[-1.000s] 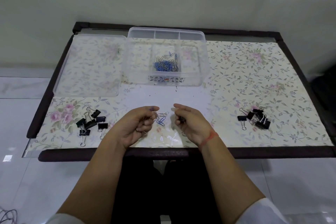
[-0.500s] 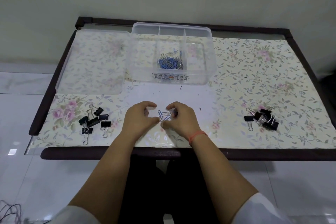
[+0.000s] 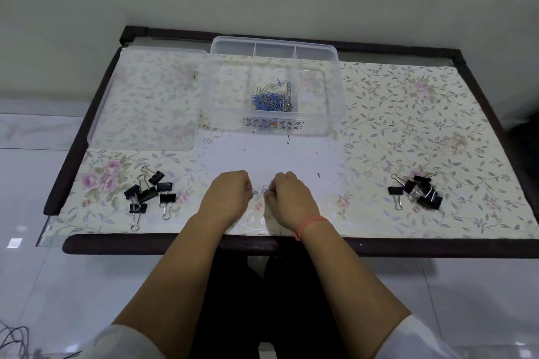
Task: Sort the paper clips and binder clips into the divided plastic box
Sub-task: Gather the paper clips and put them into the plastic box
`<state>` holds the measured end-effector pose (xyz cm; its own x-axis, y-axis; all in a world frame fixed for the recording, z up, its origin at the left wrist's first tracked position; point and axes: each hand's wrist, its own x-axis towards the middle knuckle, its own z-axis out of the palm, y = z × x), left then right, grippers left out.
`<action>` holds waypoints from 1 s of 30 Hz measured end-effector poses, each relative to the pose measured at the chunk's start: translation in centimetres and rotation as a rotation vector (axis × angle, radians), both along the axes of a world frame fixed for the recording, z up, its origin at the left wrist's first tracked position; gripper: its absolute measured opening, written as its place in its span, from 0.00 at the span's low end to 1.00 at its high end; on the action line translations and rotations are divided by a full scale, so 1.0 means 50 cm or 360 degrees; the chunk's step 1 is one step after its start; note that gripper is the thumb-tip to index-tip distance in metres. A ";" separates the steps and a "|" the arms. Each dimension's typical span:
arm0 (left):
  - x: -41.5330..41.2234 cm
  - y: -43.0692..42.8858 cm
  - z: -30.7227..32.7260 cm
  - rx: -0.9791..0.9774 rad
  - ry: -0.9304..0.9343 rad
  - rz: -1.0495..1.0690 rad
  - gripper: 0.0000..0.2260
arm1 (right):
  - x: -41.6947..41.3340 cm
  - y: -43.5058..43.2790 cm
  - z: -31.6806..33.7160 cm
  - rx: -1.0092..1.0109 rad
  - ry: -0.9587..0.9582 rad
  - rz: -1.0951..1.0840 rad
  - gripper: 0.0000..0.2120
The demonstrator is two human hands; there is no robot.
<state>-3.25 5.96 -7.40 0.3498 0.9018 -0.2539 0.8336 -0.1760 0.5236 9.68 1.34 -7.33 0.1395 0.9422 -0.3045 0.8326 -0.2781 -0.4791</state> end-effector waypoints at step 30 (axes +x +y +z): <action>-0.023 -0.006 0.036 -0.0284 -0.0542 0.0580 0.15 | 0.047 -0.011 0.017 0.0175 0.0553 -0.0376 0.06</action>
